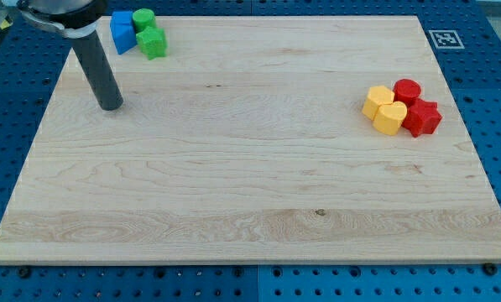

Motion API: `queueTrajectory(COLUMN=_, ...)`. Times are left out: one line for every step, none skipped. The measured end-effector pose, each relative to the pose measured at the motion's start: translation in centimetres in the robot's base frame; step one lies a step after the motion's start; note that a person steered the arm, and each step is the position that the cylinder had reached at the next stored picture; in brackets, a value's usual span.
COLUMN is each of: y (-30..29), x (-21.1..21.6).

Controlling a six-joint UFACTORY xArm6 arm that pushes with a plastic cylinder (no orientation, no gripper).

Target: Move your arm to the top left

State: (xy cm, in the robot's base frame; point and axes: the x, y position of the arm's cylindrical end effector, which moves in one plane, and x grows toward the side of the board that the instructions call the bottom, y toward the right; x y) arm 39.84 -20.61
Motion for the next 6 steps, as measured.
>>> queueTrajectory(y=-0.1, x=-0.2)
queueTrajectory(y=-3.6, x=-4.2)
queueTrajectory(y=-6.6, x=-9.4)
queueTrajectory(y=-9.2, x=-13.9)
queueTrajectory(y=-9.8, x=-19.0)
queueTrajectory(y=-9.4, x=-20.7)
